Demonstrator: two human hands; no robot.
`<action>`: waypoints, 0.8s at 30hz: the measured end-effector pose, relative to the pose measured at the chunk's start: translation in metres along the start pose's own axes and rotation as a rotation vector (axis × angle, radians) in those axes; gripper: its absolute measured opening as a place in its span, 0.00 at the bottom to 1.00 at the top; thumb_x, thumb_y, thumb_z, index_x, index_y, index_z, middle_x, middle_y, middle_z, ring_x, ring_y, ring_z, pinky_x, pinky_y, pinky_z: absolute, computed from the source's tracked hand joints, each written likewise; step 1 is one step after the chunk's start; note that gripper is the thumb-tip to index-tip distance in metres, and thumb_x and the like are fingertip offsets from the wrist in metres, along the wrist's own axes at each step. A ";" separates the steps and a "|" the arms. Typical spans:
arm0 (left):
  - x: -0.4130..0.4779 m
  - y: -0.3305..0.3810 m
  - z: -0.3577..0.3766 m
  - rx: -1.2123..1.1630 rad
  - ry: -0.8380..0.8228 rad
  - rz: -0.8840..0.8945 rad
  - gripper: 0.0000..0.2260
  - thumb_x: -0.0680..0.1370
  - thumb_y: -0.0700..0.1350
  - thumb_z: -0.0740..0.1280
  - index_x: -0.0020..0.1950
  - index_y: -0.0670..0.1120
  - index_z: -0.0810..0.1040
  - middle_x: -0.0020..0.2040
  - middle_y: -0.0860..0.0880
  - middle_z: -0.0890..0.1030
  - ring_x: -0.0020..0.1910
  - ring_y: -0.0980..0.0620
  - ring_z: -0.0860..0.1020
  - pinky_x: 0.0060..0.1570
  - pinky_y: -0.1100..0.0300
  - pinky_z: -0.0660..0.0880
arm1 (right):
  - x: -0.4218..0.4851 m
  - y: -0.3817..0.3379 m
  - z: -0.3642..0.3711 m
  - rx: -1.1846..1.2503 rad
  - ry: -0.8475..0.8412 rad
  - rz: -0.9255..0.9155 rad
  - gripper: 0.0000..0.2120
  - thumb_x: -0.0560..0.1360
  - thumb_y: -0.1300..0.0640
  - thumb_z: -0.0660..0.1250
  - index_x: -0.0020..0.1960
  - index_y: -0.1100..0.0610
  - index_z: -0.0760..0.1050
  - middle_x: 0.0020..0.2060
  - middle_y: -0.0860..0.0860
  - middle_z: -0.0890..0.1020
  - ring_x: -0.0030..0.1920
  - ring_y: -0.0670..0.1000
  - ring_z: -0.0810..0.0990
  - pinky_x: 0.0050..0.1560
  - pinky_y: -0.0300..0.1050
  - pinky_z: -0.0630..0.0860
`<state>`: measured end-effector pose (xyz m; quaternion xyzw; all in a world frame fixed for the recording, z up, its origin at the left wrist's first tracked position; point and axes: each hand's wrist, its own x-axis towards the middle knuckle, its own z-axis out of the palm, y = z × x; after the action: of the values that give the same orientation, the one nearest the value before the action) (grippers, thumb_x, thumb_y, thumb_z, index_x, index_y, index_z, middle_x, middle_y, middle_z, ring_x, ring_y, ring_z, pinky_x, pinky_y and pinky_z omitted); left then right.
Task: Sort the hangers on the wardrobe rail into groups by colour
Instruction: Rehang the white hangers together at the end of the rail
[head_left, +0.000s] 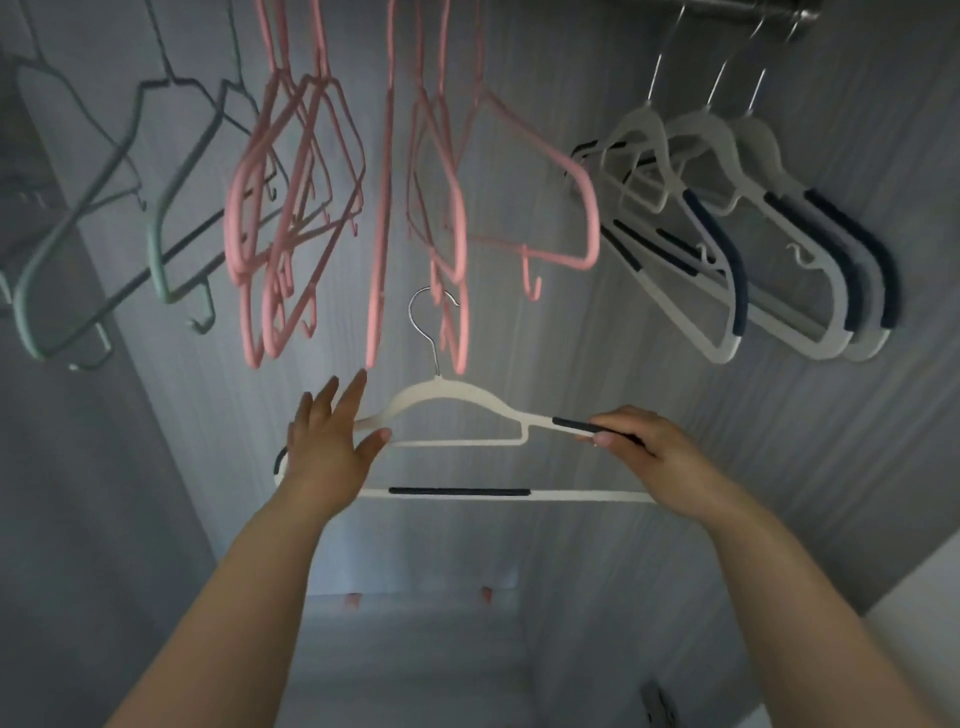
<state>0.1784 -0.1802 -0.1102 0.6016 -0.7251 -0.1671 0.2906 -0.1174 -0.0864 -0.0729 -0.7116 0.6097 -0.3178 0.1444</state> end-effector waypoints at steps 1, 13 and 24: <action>0.000 -0.008 -0.003 0.064 -0.042 -0.002 0.21 0.77 0.52 0.60 0.69 0.52 0.63 0.71 0.45 0.66 0.71 0.40 0.59 0.68 0.43 0.54 | 0.000 0.002 0.000 0.003 0.002 -0.009 0.10 0.77 0.63 0.61 0.53 0.57 0.80 0.41 0.45 0.78 0.44 0.37 0.75 0.46 0.25 0.67; -0.055 0.000 -0.013 -0.191 -0.389 0.040 0.13 0.79 0.37 0.53 0.46 0.49 0.76 0.36 0.52 0.75 0.31 0.56 0.70 0.32 0.66 0.66 | 0.004 -0.024 0.075 0.045 0.160 0.246 0.22 0.75 0.61 0.65 0.68 0.60 0.66 0.60 0.57 0.71 0.60 0.54 0.71 0.66 0.37 0.62; -0.104 0.075 0.020 -0.675 -0.193 0.192 0.18 0.77 0.38 0.60 0.54 0.64 0.71 0.49 0.58 0.81 0.44 0.66 0.78 0.46 0.70 0.73 | -0.007 -0.094 0.104 0.638 0.152 0.338 0.09 0.79 0.58 0.58 0.58 0.50 0.69 0.47 0.46 0.76 0.50 0.46 0.76 0.50 0.33 0.72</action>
<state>0.1189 -0.0655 -0.1047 0.3823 -0.7063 -0.4251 0.4174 0.0210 -0.0787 -0.0976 -0.4942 0.5981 -0.5155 0.3637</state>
